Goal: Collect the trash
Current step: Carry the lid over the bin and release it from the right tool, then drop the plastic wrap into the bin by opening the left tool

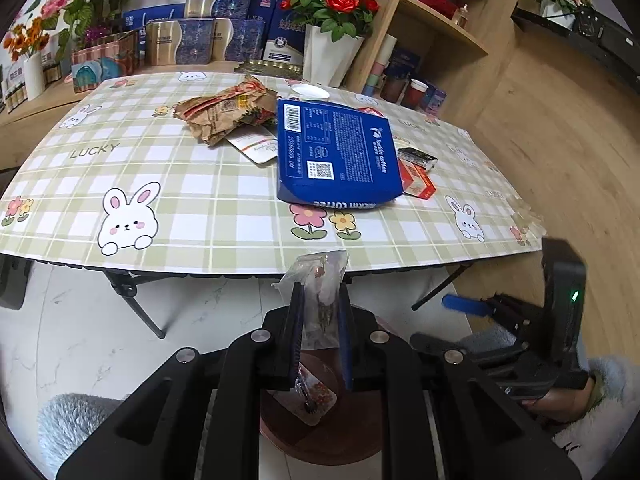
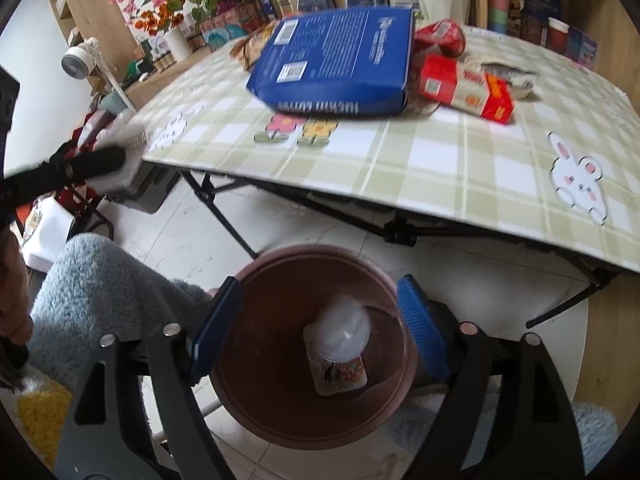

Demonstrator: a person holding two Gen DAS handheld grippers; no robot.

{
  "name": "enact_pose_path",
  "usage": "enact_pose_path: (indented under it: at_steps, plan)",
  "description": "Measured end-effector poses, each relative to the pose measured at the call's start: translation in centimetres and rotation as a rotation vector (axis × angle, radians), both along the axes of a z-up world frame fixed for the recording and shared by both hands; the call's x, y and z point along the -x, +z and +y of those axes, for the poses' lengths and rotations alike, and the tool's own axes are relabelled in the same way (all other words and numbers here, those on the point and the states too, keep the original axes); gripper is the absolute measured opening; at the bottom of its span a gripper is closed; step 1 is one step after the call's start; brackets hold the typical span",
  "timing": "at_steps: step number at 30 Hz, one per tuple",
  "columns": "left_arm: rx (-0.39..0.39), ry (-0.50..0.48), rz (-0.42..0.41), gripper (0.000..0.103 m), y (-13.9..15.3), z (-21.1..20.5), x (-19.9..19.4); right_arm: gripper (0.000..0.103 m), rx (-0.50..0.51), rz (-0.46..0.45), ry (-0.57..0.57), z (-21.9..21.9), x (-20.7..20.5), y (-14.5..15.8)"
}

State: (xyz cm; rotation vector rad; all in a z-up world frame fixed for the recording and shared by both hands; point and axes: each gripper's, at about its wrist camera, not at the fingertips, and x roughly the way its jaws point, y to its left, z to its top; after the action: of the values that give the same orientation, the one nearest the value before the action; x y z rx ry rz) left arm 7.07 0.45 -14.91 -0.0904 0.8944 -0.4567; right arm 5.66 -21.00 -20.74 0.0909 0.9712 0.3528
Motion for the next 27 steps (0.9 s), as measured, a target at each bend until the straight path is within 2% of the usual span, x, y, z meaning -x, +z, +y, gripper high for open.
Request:
enact_pose_path:
  at_steps: [7,16,21,27]
  plan:
    - [-0.017,-0.032,0.038,0.016,-1.2,-0.7,0.1,0.088,0.013,-0.085,-0.060,-1.5,-0.4,2.8]
    - [-0.064,-0.087,0.212,0.016,-5.6,-2.0,-0.8,0.089,0.023,-0.178,-0.137,-3.6,-1.4,6.3]
    - [-0.090,-0.110,0.263,0.016,-7.0,-2.8,-0.7,0.090,0.021,-0.193,-0.164,-4.5,-1.3,7.1]
    - [-0.111,-0.120,0.288,0.016,-7.7,-3.2,-0.6,0.090,0.028,-0.188,-0.179,-4.8,-1.2,7.0]
